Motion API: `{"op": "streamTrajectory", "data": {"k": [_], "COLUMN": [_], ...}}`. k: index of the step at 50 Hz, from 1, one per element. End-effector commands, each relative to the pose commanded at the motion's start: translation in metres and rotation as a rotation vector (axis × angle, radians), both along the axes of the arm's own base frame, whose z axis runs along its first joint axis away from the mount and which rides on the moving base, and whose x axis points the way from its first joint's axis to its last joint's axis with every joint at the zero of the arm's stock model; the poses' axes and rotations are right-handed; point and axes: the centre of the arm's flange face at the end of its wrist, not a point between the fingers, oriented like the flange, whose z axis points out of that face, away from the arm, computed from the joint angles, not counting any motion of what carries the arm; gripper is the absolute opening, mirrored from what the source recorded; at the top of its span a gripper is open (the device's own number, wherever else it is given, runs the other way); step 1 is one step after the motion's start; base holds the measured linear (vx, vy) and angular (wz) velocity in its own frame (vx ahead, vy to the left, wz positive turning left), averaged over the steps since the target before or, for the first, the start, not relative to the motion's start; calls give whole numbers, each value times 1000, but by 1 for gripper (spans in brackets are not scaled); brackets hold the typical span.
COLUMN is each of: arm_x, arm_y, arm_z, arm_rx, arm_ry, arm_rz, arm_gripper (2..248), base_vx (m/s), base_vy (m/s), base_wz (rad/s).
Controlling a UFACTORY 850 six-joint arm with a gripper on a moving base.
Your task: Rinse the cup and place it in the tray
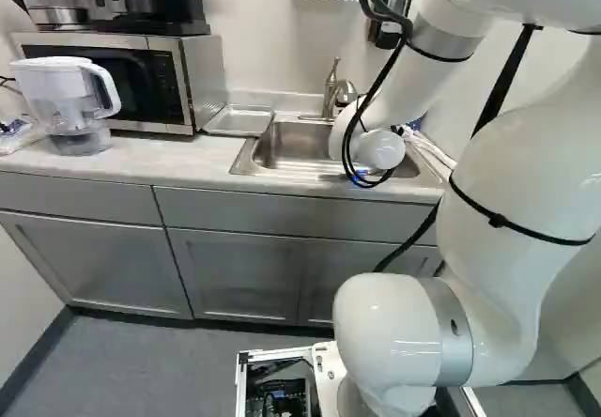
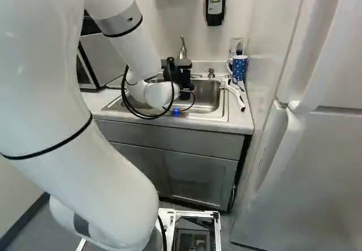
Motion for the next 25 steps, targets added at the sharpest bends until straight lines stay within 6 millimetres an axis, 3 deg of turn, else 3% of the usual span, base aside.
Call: {"op": "streamTrajectory", "data": {"k": [25], "arm_x": [0], "arm_y": [0], "arm_z": [0], "arm_rx": [0], "arm_ry": [0], "arm_rz": [0], "arm_gripper": [124], "base_vx": [0], "base_vy": [0], "base_wz": [0]}}
